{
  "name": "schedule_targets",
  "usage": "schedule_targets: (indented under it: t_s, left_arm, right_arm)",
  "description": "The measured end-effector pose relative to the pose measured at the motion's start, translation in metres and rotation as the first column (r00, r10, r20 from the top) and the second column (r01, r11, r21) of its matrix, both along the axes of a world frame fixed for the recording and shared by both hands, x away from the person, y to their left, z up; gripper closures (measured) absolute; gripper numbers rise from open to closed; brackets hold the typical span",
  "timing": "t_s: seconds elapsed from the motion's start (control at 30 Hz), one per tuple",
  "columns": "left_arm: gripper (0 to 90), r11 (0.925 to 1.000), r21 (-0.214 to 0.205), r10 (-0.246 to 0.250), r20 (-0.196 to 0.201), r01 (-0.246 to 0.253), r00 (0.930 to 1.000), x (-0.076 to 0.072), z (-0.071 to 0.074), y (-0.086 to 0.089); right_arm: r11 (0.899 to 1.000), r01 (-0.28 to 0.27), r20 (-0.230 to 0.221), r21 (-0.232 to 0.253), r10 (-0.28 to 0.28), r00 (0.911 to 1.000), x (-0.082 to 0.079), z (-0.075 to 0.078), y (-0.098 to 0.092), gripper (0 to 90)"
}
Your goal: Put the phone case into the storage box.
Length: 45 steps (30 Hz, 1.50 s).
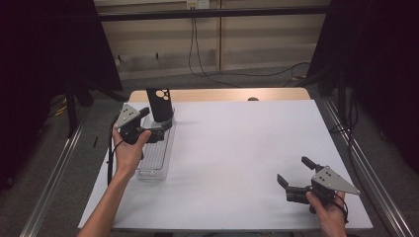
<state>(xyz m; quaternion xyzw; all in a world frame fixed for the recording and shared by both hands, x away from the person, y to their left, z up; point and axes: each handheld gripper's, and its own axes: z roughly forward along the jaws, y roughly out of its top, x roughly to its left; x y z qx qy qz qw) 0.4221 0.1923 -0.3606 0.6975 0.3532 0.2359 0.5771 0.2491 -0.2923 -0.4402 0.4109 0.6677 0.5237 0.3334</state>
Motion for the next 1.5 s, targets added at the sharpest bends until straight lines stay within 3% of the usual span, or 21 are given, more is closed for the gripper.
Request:
schedule_targets:
  t_s: [0.23, 0.33, 0.43, 0.5, 0.6, 0.7, 0.83, 1.1, 1.2, 1.23, 1.3, 1.43, 1.5]
  left_arm:
    - [2.4, 0.9996, 0.029, -0.003, 0.024, 0.002, 0.9997, -0.017, -0.002, 0.003]
    - [2.4, 1.0000, 0.004, -0.008, 0.013, 0.008, 0.9999, -0.024, -0.001, 0.007]
    - [2.4, 0.9993, 0.036, 0.001, 0.035, -0.002, 0.9994, -0.032, -0.001, 0.009]
    - [2.4, 0.9999, -0.004, -0.010, 0.011, 0.010, 0.9999, -0.035, -0.003, 0.012]
    - [2.4, 0.9994, 0.032, 0.015, 0.029, -0.016, 0.9995, -0.041, -0.007, 0.016]
    - [2.4, 0.9998, 0.016, 0.012, 0.017, -0.012, 0.9998, -0.048, -0.011, 0.020]
    - [2.4, 0.9986, 0.035, 0.037, 0.046, -0.039, 0.9982, -0.060, -0.015, 0.025]
    - [2.4, 0.9965, 0.050, 0.065, 0.045, -0.067, 0.9969, -0.076, -0.030, 0.030]
    - [2.4, 0.9947, 0.060, 0.082, 0.031, -0.084, 0.9962, -0.081, -0.037, 0.033]
    - [2.4, 0.9940, 0.062, 0.090, 0.010, -0.090, 0.9959, -0.083, -0.039, 0.034]
    - [2.4, 0.9963, 0.011, 0.085, -0.022, -0.085, 0.9961, -0.087, -0.044, 0.037]
    - [2.4, 0.9931, 0.053, 0.105, -0.005, -0.104, 0.9945, -0.096, -0.051, 0.041]
    - [2.4, 0.9927, 0.052, 0.110, -0.012, -0.109, 0.9939, -0.102, -0.056, 0.041]
  right_arm:
    - [1.000, -0.004, -0.002, -0.004, 0.004, 1.0000, 0.000, 0.000, 0.000, 0.0]
    - [1.000, -0.001, -0.003, -0.003, 0.001, 1.0000, 0.000, 0.000, 0.000, 0.0]
    - [1.000, -0.003, -0.004, -0.007, 0.003, 1.0000, 0.001, 0.000, 0.001, 0.0]
    - [1.000, -0.008, -0.002, -0.006, 0.008, 1.0000, 0.001, 0.000, 0.001, 0.0]
    - [1.000, -0.007, -0.001, -0.006, 0.007, 1.0000, 0.001, 0.000, 0.000, 0.0]
    - [1.000, -0.003, -0.006, -0.002, 0.003, 1.0000, 0.001, 0.000, 0.000, 0.0]
    - [1.000, -0.003, -0.006, -0.005, 0.003, 1.0000, 0.001, 0.000, 0.001, 0.0]
    - [1.000, -0.001, -0.002, -0.006, 0.001, 1.0000, 0.001, 0.000, 0.001, 0.0]
    - [1.000, 0.001, -0.002, -0.003, -0.001, 1.0000, 0.000, 0.000, 0.000, 0.0]
    - [1.000, 0.002, -0.002, -0.003, -0.002, 1.0000, 0.000, 0.000, 0.000, 0.0]
    - [1.000, 0.000, -0.003, -0.008, -0.001, 1.0000, 0.000, 0.000, 0.000, 0.0]
    - [1.000, 0.000, -0.003, -0.008, 0.000, 1.0000, 0.000, -0.001, 0.000, 0.0]
    - [1.000, -0.001, -0.003, -0.007, 0.001, 1.0000, 0.000, 0.000, 0.000, 0.0]
